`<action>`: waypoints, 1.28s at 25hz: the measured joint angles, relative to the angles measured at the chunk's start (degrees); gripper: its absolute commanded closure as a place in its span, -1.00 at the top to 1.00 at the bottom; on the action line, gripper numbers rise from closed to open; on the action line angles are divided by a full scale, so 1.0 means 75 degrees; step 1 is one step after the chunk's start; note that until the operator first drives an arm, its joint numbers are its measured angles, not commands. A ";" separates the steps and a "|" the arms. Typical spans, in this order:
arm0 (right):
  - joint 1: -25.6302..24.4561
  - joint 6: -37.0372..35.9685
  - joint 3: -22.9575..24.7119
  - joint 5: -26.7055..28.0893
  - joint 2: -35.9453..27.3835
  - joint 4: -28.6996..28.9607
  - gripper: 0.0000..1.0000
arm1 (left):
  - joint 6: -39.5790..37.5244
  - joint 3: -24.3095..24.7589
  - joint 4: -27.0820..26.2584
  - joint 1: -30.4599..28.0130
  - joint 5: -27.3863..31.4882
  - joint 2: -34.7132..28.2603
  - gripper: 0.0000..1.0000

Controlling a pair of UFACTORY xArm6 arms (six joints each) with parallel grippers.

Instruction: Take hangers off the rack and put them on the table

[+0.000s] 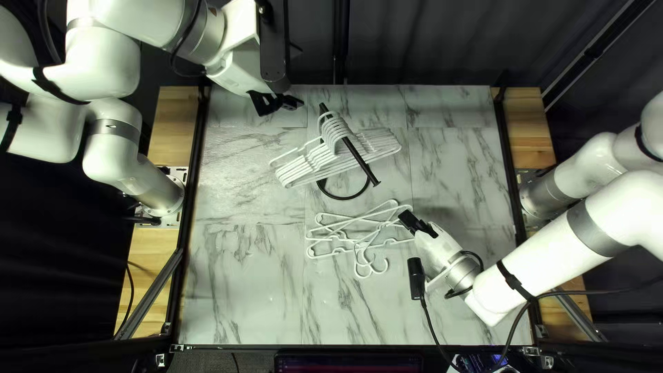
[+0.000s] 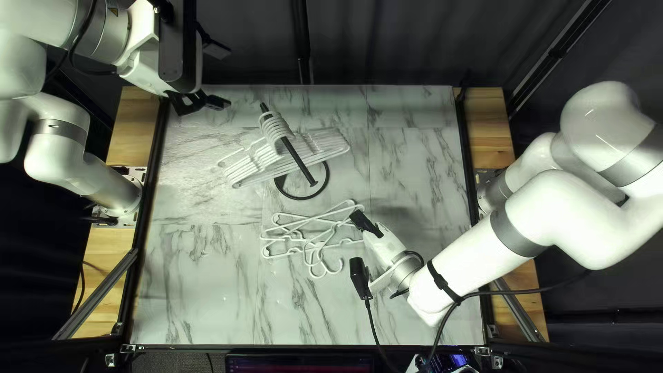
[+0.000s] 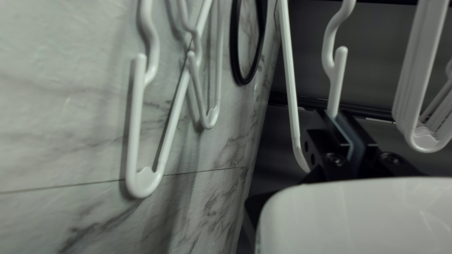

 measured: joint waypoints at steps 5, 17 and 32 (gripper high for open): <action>-0.0165 0.0064 0.0040 -0.0209 0.0020 -0.0051 -1.00 | 0.0000 0.0000 0.0000 0.0000 0.0000 0.0000 1.00; -0.0336 0.0295 0.0015 -0.0443 0.0211 -0.0283 1.00 | 0.0000 0.0000 0.0000 0.0000 0.0000 0.0000 1.00; -0.0678 -0.0402 0.0630 -0.1690 -0.0954 -0.0476 1.00 | 0.0000 0.0000 0.0000 0.0000 0.0000 0.0000 1.00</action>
